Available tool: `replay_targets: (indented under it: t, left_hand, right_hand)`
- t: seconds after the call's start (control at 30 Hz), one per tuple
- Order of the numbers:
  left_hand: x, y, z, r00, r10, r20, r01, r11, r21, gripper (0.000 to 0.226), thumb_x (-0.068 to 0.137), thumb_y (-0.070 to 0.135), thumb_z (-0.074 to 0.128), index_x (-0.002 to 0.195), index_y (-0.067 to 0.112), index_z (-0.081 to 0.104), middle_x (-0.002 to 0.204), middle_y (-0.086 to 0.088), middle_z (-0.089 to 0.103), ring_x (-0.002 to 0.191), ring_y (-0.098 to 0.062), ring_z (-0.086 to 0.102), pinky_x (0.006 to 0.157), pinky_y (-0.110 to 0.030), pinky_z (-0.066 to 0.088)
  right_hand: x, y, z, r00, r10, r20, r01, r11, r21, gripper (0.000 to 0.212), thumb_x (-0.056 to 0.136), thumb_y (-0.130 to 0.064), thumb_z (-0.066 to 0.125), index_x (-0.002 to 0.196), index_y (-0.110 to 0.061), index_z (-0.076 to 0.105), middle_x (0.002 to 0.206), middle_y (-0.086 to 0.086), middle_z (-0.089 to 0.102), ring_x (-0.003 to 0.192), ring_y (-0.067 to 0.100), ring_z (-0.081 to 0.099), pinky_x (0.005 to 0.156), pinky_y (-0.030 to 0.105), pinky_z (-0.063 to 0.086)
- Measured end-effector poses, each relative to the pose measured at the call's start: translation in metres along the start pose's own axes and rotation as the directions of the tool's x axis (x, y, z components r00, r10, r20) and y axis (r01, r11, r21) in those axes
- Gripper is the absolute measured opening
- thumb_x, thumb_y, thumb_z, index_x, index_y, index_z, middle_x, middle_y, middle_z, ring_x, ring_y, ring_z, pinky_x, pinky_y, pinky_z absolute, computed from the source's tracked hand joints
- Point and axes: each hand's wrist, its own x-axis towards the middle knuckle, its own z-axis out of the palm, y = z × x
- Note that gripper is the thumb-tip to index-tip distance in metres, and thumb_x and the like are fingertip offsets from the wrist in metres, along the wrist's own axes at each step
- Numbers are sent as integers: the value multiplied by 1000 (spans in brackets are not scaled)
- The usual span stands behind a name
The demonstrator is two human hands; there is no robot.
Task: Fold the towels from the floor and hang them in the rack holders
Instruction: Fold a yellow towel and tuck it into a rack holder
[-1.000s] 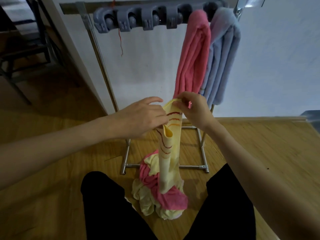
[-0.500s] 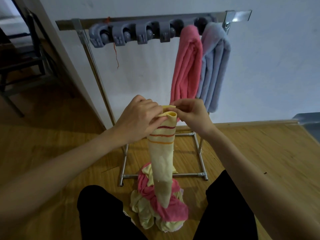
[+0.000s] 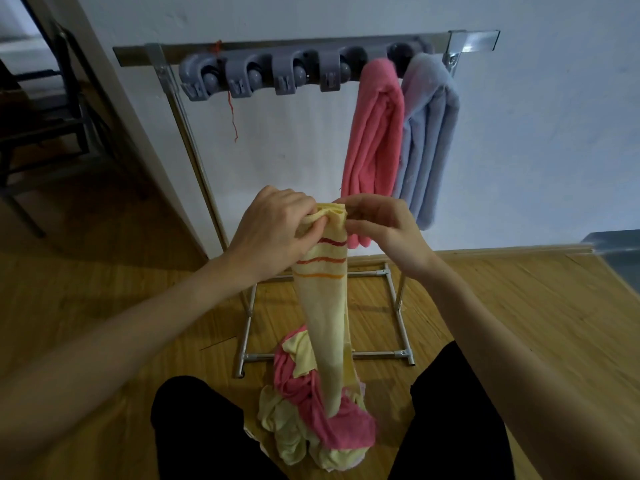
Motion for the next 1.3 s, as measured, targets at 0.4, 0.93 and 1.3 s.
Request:
replay_targets:
  t: [0.4,0.93,1.3]
  left_hand:
    - [2,-4,-8,997,-9,-74,-4,985,-170,25,88,33,64,93,8,63,86,-2,61,79,-13,54,72,-18,44]
    - [-106,-35,102,417,-430,801,854,-117,-508,59,62,9,83,117,2,62,118,-12,67,110,-26,63,100,-45,48]
    - [-114,-40,119,435,-485,759,870,8,-493,40,74,40,71,103,13,70,104,-7,72,102,-28,66,94,-48,51]
  right_hand:
    - [12,-3,4,990,-77,-119,64,992,-106,25,85,6,64,110,6,62,95,21,68,83,28,68,76,36,57]
    - [31,-21,33,907,217,-359,-87,935,345,14,88,3,61,102,5,63,79,11,62,59,9,64,54,18,52]
    - [-5,84,0,471,557,-684,-321,831,455,8,74,3,53,79,-3,53,77,10,53,74,26,57,68,36,55]
